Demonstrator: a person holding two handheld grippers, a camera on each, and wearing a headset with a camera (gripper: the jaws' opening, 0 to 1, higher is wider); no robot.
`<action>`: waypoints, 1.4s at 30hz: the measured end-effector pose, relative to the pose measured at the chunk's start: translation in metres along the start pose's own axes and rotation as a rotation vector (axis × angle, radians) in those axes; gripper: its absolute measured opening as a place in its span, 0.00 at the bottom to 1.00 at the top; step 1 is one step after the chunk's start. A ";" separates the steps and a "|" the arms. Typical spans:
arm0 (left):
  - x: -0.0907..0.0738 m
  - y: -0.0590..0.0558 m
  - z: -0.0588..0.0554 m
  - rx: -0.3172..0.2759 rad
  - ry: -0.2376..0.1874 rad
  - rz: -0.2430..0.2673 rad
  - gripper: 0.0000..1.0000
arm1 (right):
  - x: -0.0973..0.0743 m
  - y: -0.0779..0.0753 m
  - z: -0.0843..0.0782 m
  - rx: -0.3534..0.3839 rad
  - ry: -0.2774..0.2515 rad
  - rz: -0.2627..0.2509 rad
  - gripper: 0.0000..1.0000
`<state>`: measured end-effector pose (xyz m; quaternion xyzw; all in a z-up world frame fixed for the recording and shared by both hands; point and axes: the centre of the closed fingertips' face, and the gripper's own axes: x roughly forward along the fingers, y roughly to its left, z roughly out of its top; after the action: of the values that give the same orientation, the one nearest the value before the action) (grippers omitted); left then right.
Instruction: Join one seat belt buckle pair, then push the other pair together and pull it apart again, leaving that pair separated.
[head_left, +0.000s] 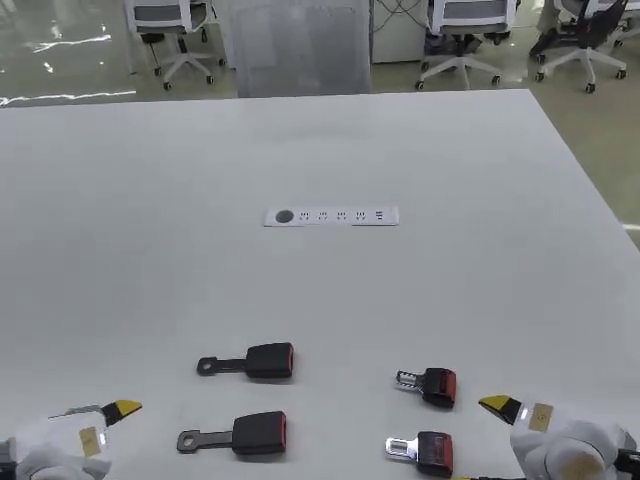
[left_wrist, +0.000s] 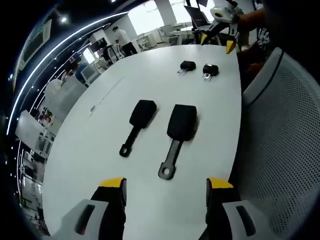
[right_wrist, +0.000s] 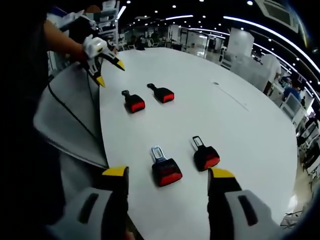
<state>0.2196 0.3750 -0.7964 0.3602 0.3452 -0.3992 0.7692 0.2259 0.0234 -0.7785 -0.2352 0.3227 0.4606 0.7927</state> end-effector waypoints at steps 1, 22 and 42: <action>0.005 0.000 0.005 0.024 0.008 -0.021 0.64 | 0.003 0.003 -0.001 -0.012 0.009 0.019 0.60; 0.081 -0.016 0.050 0.234 0.131 -0.251 0.45 | 0.053 0.001 -0.023 -0.151 0.133 0.148 0.40; 0.102 -0.034 0.059 0.360 0.157 -0.344 0.33 | 0.069 -0.002 -0.045 -0.228 0.197 0.219 0.35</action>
<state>0.2496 0.2744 -0.8598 0.4572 0.3833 -0.5499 0.5846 0.2393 0.0322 -0.8596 -0.3309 0.3681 0.5525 0.6707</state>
